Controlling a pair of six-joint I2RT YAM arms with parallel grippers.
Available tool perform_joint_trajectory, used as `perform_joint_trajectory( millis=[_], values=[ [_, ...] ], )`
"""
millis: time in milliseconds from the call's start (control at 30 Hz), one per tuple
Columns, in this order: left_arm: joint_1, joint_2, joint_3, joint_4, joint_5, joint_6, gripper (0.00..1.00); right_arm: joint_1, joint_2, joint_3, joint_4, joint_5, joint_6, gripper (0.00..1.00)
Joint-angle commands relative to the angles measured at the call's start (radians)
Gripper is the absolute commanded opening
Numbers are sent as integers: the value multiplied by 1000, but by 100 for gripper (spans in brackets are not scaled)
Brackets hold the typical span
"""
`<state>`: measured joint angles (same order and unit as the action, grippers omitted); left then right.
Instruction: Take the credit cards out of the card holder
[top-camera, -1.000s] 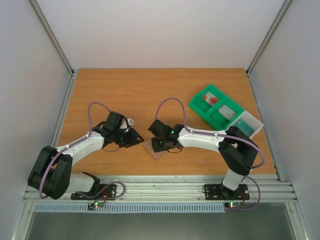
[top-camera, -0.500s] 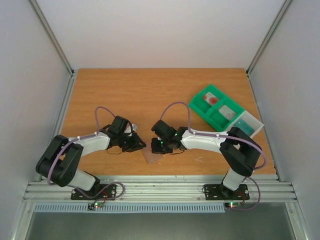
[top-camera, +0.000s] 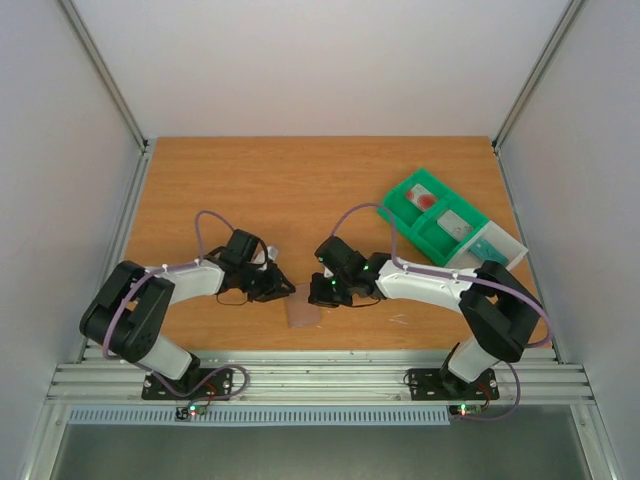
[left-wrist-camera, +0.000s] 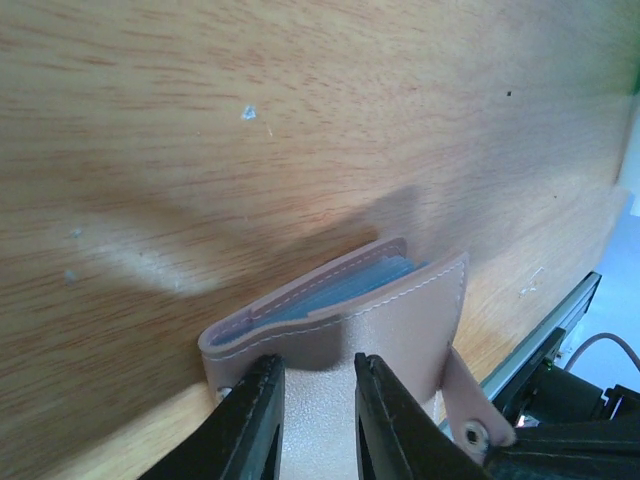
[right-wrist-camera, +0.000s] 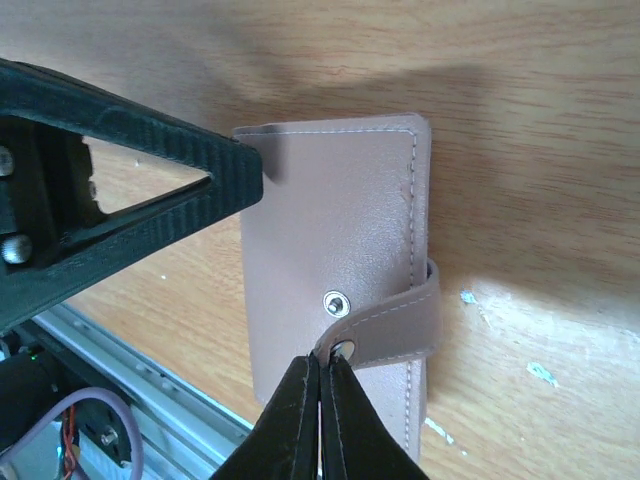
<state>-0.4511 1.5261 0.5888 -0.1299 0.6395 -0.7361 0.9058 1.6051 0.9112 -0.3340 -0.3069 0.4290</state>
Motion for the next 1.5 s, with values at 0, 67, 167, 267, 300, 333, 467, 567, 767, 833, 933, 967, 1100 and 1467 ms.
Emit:
perform_joint_trajectory(
  millis=[0,67,167,267,300,333,467,567,767,833,933,967,1100,1467],
  values=[
    [-6,60,2,-11,-68,33,23,-12,-46,-8,-30,7,-46,1],
    [-6,70,8,-14,-54,36,23,-13,-46,-9,-55,30,-62,1],
    [-6,62,5,-9,-37,30,23,-13,-57,-8,-90,73,-91,2],
    [-6,29,9,-20,-33,26,23,-13,-77,4,-134,131,-125,9],
    [-6,18,11,-23,-32,25,24,-13,-78,11,-156,149,-141,11],
    [-6,9,13,-28,-31,26,24,-13,-76,21,-173,165,-154,14],
    [-6,-18,23,-48,-27,24,25,-14,-51,74,-247,206,-189,24],
    [-6,-29,22,-40,-8,16,25,-13,-46,92,-251,174,-190,26],
    [-6,-49,18,-43,-12,5,25,-1,-30,102,-189,88,-161,41],
    [-6,-47,17,-43,-11,4,26,11,-8,124,-198,91,-165,46],
    [-6,-45,14,-42,-11,4,26,27,29,159,-210,97,-170,50],
    [-6,-45,12,-42,-10,4,26,31,40,168,-213,102,-172,52],
    [-6,-39,9,-39,-14,7,26,46,97,214,-245,151,-192,58],
    [-6,-15,13,-28,-3,10,26,53,194,274,-328,256,-260,58]
  ],
)
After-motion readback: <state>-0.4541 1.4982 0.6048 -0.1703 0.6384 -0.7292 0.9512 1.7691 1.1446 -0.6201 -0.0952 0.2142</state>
